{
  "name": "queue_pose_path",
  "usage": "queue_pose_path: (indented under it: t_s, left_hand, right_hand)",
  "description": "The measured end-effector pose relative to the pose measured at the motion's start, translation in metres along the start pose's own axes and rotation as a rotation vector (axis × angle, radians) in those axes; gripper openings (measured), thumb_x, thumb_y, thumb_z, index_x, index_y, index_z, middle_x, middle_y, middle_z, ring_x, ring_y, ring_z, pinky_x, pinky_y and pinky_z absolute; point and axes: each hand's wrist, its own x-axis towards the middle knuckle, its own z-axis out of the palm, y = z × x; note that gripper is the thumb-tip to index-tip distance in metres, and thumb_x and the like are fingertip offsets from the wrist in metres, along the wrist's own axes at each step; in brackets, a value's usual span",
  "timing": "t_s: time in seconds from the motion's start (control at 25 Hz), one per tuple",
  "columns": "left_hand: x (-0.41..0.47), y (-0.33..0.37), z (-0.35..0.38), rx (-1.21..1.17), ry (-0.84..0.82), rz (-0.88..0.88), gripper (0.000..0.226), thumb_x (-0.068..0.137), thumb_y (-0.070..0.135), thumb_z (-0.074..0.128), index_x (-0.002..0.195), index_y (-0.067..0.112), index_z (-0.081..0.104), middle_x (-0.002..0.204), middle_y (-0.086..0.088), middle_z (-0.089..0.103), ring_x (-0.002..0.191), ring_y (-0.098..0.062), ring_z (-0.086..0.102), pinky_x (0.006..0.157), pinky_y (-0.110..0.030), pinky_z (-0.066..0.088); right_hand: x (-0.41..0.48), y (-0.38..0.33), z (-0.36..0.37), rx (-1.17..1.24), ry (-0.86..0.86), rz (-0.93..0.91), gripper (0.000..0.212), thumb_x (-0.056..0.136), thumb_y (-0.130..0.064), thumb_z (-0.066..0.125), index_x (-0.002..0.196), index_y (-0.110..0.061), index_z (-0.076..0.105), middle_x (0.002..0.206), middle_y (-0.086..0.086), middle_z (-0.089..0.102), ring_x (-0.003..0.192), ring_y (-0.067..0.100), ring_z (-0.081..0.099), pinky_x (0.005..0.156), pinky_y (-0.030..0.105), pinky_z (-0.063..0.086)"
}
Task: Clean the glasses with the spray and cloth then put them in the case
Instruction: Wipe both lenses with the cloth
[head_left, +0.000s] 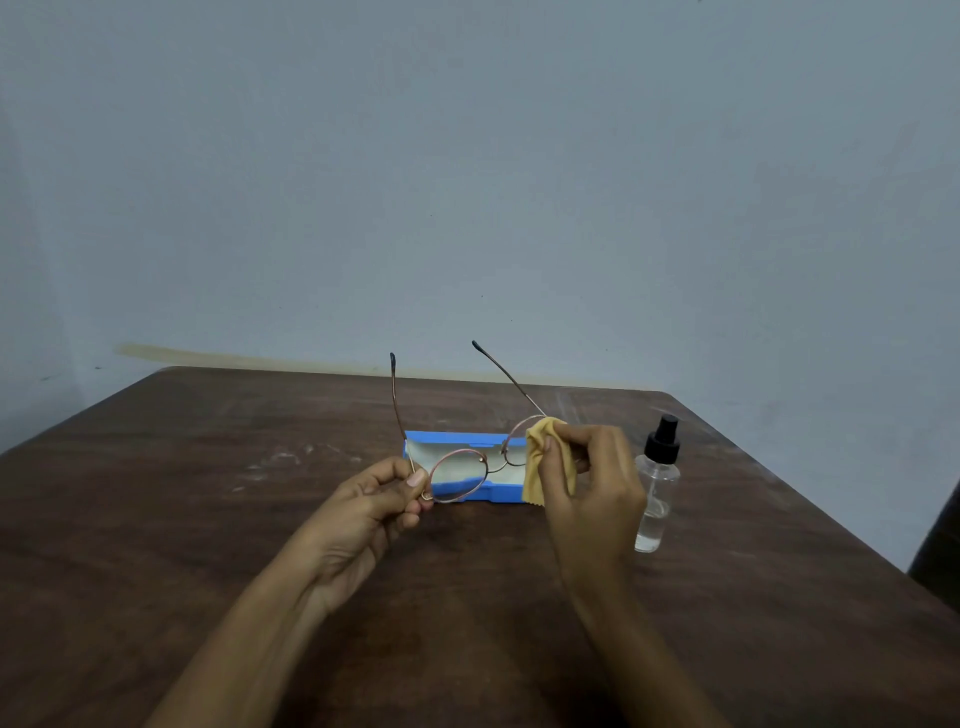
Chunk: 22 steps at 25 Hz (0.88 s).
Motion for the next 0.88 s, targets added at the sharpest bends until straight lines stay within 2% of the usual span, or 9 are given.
queue_pose_path:
  t_s: [0.12,0.36,0.6,0.76,0.88]
  left_hand:
    - [0.0,0.0,0.0,-0.01,0.001,-0.012,0.022,0.087,-0.002,0.045,0.068,0.005,0.053,0.047,0.001,0.054,0.034,-0.001,0.047,0.036,-0.005,0.041]
    - [0.001,0.001,-0.002,-0.043,0.013,-0.043,0.021,0.087,-0.002,0.044,0.07,0.005,0.054,0.046,0.0,0.055,0.034,-0.001,0.047,0.035,-0.005,0.041]
    - [0.002,0.0,-0.004,-0.064,0.011,-0.037,0.022,0.088,0.0,0.045,0.069,0.006,0.054,0.047,0.001,0.055,0.034,-0.001,0.048,0.035,-0.005,0.041]
    - [0.001,-0.001,-0.002,0.015,0.014,0.002,0.025,0.087,0.0,0.046,0.065,0.008,0.053,0.05,0.0,0.053,0.036,-0.001,0.047,0.036,-0.006,0.041]
    - [0.001,-0.002,-0.002,0.079,0.011,0.049,0.026,0.087,0.0,0.047,0.064,0.011,0.052,0.051,0.001,0.054,0.038,-0.001,0.047,0.038,-0.009,0.041]
  right_hand:
    - [-0.001,0.0,0.001,0.048,-0.006,0.134,0.003,0.082,-0.011,0.063,0.084,-0.012,0.061,0.08,0.001,0.058,0.068,0.007,0.052,0.06,0.017,0.044]
    - [-0.006,-0.002,0.004,0.108,-0.063,0.283,0.016,0.081,-0.01,0.065,0.08,-0.024,0.058,0.074,-0.006,0.059,0.066,0.011,0.054,0.056,0.021,0.047]
    - [-0.012,-0.009,0.009,0.134,-0.116,0.236,0.024,0.078,-0.004,0.066,0.077,-0.027,0.057,0.074,-0.014,0.056,0.07,0.004,0.053,0.057,0.01,0.041]
    - [-0.006,-0.004,0.004,0.121,-0.047,0.25,0.02,0.08,-0.006,0.065,0.079,-0.025,0.058,0.074,-0.009,0.058,0.067,0.009,0.053,0.057,0.014,0.044]
    - [-0.005,-0.006,0.001,0.092,-0.01,0.193,0.017,0.081,-0.009,0.065,0.082,-0.025,0.058,0.075,-0.008,0.058,0.068,0.008,0.054,0.056,0.017,0.044]
